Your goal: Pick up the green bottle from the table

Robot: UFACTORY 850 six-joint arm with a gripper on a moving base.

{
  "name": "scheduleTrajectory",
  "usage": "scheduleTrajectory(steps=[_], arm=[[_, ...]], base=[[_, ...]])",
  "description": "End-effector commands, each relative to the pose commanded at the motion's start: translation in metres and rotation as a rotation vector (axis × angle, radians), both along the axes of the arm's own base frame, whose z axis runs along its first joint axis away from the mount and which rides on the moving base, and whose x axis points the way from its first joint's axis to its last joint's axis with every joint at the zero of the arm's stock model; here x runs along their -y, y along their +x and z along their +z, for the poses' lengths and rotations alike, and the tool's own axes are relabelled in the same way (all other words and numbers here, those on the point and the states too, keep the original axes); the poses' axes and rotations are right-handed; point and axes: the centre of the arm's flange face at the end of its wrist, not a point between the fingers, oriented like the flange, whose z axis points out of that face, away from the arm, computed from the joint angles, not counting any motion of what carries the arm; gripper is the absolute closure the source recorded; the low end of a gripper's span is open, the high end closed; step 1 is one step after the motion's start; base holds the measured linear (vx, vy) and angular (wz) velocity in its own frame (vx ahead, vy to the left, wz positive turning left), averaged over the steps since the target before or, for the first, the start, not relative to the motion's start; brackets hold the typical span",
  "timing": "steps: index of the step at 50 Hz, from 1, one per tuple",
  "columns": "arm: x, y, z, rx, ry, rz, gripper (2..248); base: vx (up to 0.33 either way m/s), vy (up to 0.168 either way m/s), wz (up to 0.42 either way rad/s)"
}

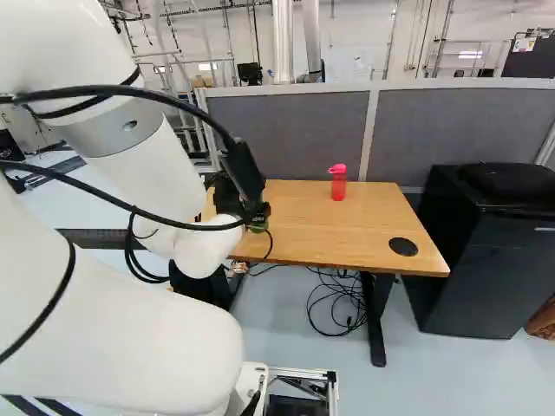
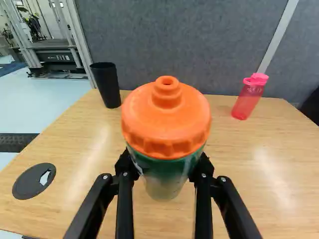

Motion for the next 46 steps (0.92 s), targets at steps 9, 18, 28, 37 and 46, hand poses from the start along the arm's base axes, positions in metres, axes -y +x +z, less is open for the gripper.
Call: scheduleTrajectory(steps=[9, 18, 28, 37, 46], arm=[[0.0, 0.0, 0.0, 0.0, 0.0, 0.0, 139], [0.0, 0.0, 0.0, 0.0, 0.0, 0.0, 139], [0.0, 0.0, 0.0, 0.0, 0.0, 0.0, 139], [0.0, 0.0, 0.0, 0.0, 0.0, 0.0, 139], [0.0, 0.0, 0.0, 0.0, 0.0, 0.0, 139]], base=[[0.0, 0.0, 0.0], [0.0, 0.0, 0.0], [0.0, 0.0, 0.0], [0.0, 0.0, 0.0], [0.0, 0.0, 0.0]])
